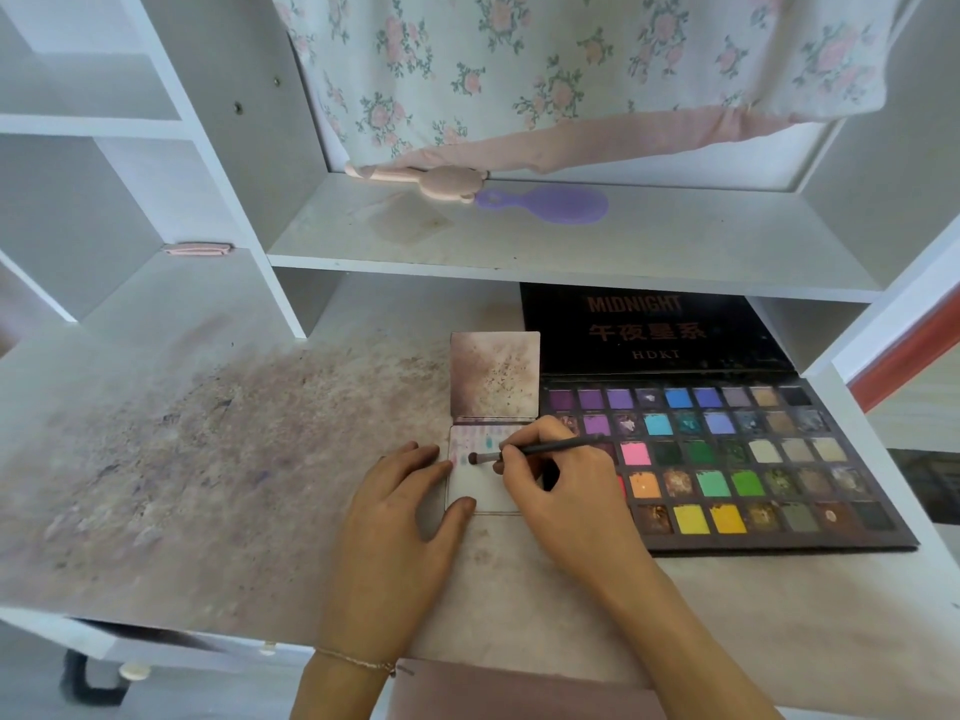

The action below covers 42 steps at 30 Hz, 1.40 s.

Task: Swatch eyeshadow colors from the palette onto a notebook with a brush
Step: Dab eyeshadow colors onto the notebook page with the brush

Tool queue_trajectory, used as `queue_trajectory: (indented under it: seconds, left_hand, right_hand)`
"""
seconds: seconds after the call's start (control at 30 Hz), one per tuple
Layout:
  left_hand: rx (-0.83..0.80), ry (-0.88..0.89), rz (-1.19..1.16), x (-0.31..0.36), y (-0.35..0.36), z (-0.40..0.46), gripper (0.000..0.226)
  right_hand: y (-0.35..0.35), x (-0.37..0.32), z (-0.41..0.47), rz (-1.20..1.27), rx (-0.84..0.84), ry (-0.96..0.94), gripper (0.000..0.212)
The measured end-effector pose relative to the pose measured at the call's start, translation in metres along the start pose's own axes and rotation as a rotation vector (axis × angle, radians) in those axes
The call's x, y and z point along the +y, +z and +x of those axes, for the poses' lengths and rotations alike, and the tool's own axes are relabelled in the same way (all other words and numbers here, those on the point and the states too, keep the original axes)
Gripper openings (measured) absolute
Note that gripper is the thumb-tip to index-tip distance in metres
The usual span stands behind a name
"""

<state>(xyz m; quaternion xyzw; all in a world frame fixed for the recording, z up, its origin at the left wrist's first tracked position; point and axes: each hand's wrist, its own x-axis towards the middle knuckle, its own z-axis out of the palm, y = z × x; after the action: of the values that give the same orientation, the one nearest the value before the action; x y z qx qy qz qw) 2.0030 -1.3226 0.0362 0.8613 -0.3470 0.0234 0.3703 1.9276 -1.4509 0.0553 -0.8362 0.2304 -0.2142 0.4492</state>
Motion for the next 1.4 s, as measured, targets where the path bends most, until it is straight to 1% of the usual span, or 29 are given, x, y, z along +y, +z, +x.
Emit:
queue_trajectory:
  seconds: [0.13,0.4,0.5,0.63,0.73,0.87,1.03,1.13,1.23,1.3,1.4]
  left_hand:
    - [0.003,-0.006,-0.011,0.001,0.0,0.0,0.035]
    - [0.011,-0.001,0.001,0.001,0.0,0.0,0.035]
    - [0.009,-0.002,-0.005,0.0,-0.001,0.0,0.035]
    - [0.012,0.001,-0.003,0.0,-0.001,-0.001,0.035]
    - [0.009,-0.002,-0.007,0.0,0.0,0.0,0.035]
    - [0.007,-0.015,-0.008,0.0,-0.002,0.0,0.034]
    - [-0.015,-0.043,0.001,-0.002,-0.003,0.001,0.033]
    - [-0.016,-0.052,-0.001,-0.001,-0.004,0.002,0.033]
    - [-0.025,-0.054,0.002,0.0,-0.004,0.002,0.033]
    - [-0.029,-0.057,0.006,0.002,-0.004,0.002,0.033]
    - [-0.035,-0.053,0.004,0.002,-0.004,0.001,0.034]
  right_hand:
    - [0.0,0.0,0.0,0.01,-0.009,-0.008,0.01]
    - [0.001,0.003,0.001,-0.01,0.0,-0.042,0.009]
    - [0.001,0.001,0.0,0.053,0.078,-0.104,0.013]
    - [-0.003,-0.001,-0.003,0.205,0.214,-0.186,0.03]
    - [-0.006,0.002,-0.004,0.223,0.255,-0.198,0.027]
    - [-0.013,0.008,-0.005,0.229,0.29,-0.15,0.018]
    - [-0.039,0.02,-0.012,0.153,0.374,-0.099,0.016]
    - [-0.064,0.035,-0.017,0.0,0.426,-0.093,0.022]
    - [-0.084,0.049,-0.021,-0.099,0.45,-0.055,0.025]
    - [-0.09,0.054,-0.023,-0.114,0.466,-0.022,0.024]
    - [-0.091,0.055,-0.023,-0.115,0.453,-0.011,0.029]
